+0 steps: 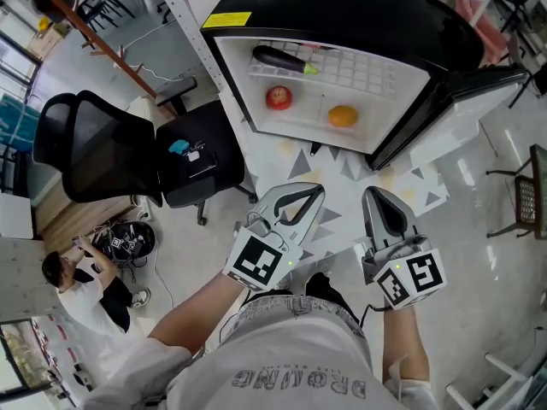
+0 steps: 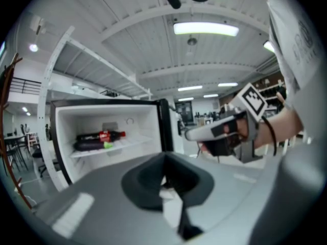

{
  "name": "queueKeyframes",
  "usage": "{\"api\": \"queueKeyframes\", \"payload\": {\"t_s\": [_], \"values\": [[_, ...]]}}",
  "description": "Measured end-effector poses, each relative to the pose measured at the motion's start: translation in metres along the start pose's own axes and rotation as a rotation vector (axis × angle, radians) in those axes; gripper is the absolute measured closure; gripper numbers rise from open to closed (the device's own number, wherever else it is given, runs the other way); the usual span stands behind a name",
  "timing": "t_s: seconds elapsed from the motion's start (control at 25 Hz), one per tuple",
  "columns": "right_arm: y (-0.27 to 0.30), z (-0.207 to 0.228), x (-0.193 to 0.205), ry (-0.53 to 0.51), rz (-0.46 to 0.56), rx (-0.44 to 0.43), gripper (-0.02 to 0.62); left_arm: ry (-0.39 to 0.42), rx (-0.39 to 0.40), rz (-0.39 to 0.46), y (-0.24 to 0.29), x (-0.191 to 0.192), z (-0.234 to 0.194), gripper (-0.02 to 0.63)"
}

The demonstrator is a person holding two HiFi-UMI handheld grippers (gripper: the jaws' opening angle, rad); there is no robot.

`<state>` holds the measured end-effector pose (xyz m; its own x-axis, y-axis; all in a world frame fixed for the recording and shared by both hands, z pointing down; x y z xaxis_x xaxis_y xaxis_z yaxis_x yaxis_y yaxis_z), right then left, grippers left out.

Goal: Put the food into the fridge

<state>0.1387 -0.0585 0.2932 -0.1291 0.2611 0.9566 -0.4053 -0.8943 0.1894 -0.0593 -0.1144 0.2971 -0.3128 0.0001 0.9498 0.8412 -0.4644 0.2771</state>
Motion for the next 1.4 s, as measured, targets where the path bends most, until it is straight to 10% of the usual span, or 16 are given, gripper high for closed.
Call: {"api": "queueKeyframes", "payload": {"t_s": [1.4], "values": [[-0.003,-0.003,-0.001,-0.012,-0.036,-0.008,0.594,-0.017,-0.036,-0.005,-0.013,0.003,-0.008,0.599]]}}
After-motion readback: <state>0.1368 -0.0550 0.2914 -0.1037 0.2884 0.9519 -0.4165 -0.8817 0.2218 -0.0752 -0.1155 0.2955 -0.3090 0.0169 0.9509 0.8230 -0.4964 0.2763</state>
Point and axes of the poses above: the fingertips, and each gripper's own axes: y forward along the fingers, z to its right, x out of its underside, the point moved 10 cm from there along -y, backward along the fingers, and after that the axes turned 4 degrees about -z, right-handed, at the moved point
